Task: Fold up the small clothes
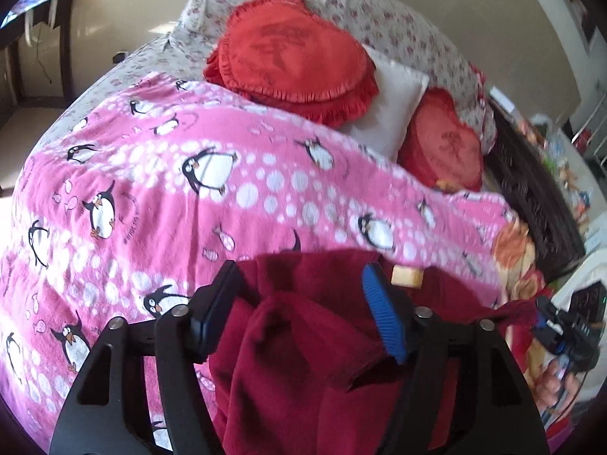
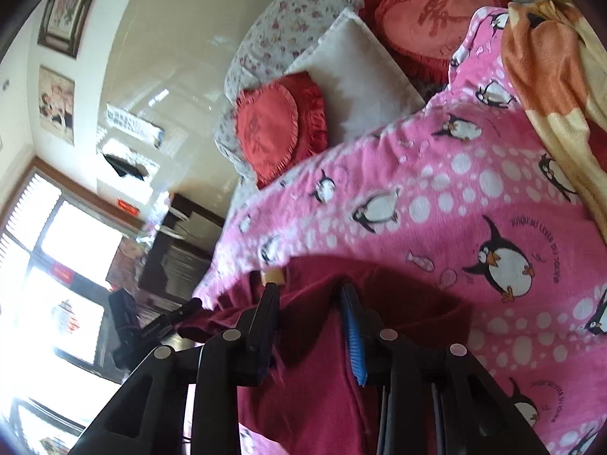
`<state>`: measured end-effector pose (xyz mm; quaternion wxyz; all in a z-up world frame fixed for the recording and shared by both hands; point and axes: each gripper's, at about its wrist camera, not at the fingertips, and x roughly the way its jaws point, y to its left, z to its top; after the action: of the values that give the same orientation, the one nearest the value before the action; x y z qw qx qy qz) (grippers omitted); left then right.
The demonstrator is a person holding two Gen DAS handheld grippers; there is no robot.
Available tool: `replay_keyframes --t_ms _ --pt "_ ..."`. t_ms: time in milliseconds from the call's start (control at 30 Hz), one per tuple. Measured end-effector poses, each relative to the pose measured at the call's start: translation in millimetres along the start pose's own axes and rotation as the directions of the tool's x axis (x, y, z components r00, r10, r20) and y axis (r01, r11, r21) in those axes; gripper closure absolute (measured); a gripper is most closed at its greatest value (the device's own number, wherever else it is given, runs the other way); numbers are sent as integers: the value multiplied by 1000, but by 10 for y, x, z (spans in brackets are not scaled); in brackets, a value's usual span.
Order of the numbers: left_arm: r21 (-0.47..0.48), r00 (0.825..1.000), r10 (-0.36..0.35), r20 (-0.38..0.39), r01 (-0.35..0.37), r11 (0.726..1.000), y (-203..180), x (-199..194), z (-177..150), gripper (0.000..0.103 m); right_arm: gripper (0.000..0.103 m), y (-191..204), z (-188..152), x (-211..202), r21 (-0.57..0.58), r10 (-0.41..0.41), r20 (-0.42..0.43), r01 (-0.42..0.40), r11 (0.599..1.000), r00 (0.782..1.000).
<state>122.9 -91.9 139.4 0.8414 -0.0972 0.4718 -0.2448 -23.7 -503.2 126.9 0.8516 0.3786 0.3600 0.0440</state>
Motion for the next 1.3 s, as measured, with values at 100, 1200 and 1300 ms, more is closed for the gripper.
replay_keyframes --t_ms 100,1200,1300 --pt "9 1000 5 13 -5 1000 8 -83 40 35 63 132 -13 -155 -54 -19 59 22 998 998" --pt "137 973 229 20 -229 964 -221 652 -133 35 63 260 -207 536 -281 -257 83 270 921 963" --pt "74 970 244 13 -244 967 -62 757 -27 35 63 123 -180 697 -272 -341 82 350 896 937"
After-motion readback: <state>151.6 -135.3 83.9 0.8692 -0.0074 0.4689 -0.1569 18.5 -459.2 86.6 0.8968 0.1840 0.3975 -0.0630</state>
